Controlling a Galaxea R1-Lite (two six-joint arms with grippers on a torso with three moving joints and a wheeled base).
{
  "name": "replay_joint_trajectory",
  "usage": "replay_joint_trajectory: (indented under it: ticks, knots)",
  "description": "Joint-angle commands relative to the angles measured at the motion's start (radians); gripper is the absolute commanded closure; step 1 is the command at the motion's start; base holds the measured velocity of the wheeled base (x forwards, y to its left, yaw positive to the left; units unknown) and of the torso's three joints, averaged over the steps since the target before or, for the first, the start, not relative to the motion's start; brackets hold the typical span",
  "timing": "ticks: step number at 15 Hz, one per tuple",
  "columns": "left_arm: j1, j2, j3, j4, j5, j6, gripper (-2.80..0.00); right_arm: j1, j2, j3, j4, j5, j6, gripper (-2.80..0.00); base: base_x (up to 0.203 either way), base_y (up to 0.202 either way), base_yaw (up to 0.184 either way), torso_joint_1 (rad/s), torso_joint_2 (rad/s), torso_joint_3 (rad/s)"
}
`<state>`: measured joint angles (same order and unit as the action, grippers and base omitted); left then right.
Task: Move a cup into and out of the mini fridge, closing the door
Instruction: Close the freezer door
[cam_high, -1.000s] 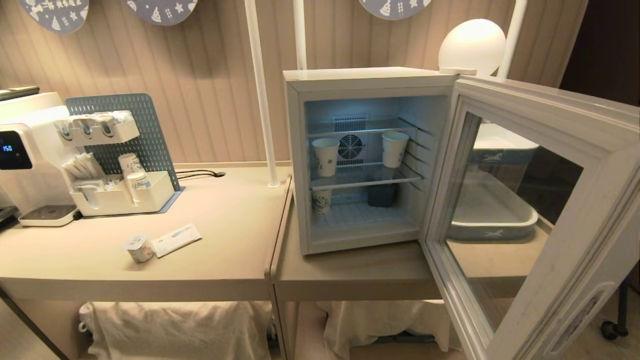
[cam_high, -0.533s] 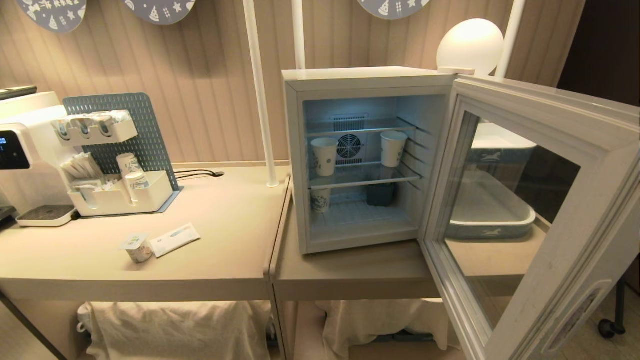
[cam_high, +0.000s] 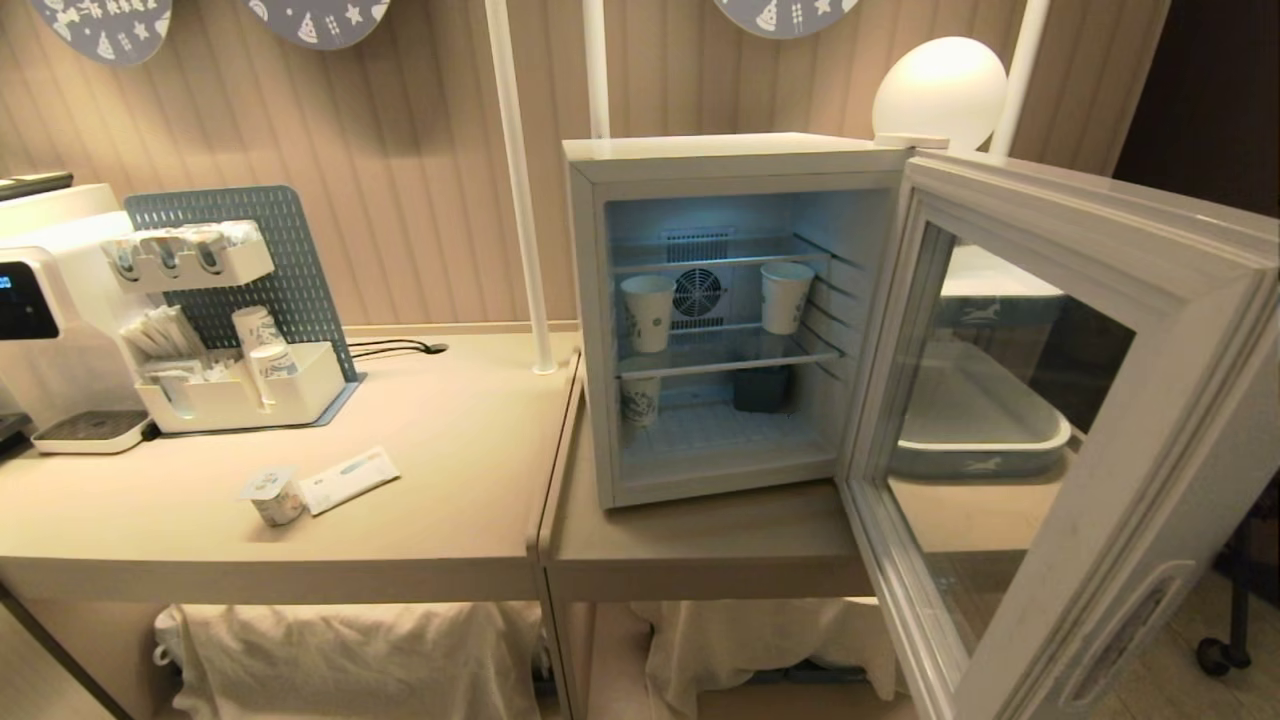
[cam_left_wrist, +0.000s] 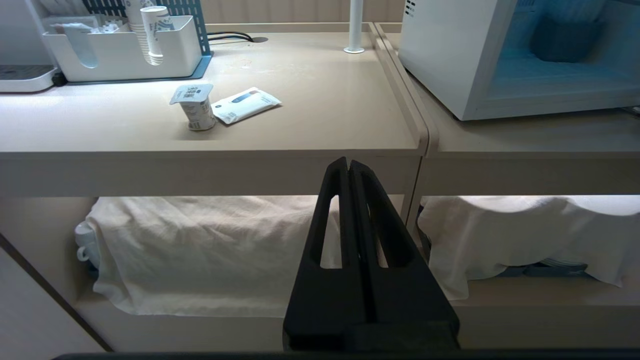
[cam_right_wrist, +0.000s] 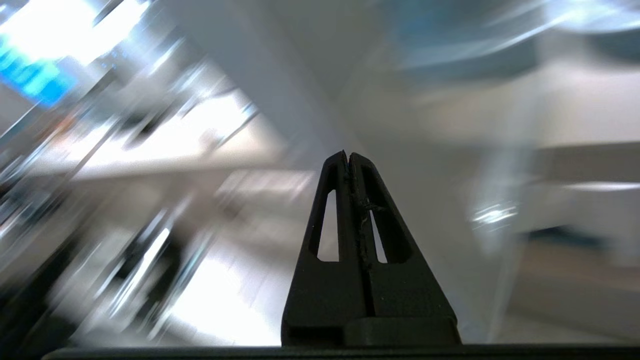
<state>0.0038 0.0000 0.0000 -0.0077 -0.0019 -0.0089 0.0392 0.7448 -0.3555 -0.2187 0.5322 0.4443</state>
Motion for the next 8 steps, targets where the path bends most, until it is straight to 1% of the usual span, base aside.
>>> replay_joint_trajectory:
  ticks: [1, 2, 3, 6, 7, 8]
  knots:
    - [0.001, 0.0, 0.002, 0.0, 0.0, 0.0, 0.0, -0.001, 0.087, -0.002, -0.004, 0.159, 0.004, 0.0, 0.0, 0.0, 0.0, 0.0, 0.0, 0.0]
    - [0.001, 0.0, 0.002, 0.0, 0.0, 0.0, 0.0, -0.001, 0.12, -0.005, -0.005, 0.199, 0.003, 0.0, 0.0, 0.0, 0.0, 0.0, 0.0, 0.0]
    - [0.001, 0.0, 0.002, 0.0, 0.0, 0.0, 0.0, -0.001, 0.158, -0.011, -0.01, 0.219, 0.002, 0.0, 0.0, 0.0, 0.0, 0.0, 0.0, 0.0]
    - [0.001, 0.0, 0.002, 0.0, 0.0, 0.0, 0.0, 0.0, 0.319, -0.027, -0.106, 0.228, 0.01, 0.0, 0.0, 0.0, 0.0, 0.0, 0.0, 0.0]
    - [0.001, 0.0, 0.002, 0.0, -0.001, 0.0, 0.0, 0.0, 0.388, -0.043, -0.145, 0.227, 0.029, 0.0, 0.0, 0.0, 0.0, 0.0, 0.0, 0.0]
    - [0.001, 0.0, 0.002, 0.0, -0.001, 0.0, 0.0, 0.0, 0.454, -0.071, -0.184, 0.225, 0.069, 0.0, 0.0, 0.0, 0.0, 0.0, 0.0, 0.0]
